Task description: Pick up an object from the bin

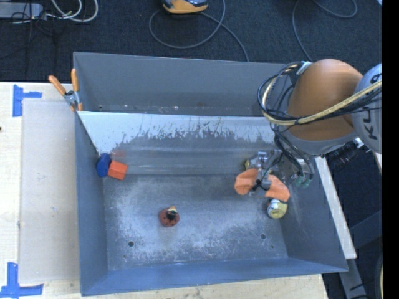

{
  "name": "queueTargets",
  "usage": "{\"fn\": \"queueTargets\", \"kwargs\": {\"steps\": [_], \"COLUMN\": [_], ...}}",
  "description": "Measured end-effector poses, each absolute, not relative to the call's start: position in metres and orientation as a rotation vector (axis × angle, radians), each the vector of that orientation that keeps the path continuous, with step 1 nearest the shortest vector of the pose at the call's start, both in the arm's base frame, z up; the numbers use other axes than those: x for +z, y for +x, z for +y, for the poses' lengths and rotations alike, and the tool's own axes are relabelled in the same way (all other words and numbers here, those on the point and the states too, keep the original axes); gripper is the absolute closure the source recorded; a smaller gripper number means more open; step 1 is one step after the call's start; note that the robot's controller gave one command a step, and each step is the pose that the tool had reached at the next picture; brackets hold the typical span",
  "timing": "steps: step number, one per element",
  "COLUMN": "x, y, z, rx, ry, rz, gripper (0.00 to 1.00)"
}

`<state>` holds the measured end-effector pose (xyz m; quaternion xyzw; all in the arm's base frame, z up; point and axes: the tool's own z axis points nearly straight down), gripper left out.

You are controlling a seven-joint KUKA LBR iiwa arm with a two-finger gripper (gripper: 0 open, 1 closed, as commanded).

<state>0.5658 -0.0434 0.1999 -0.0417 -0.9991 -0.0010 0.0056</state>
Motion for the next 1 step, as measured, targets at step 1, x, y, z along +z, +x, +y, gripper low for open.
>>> {"fn": "queueTargets", "kwargs": {"steps": [1], "x": [0.241], "y": [0.5699], "z": [-0.0294], "rx": [-0.002], "ry": [0.113], "rz": [-3.137], "gripper": [1.0]}}
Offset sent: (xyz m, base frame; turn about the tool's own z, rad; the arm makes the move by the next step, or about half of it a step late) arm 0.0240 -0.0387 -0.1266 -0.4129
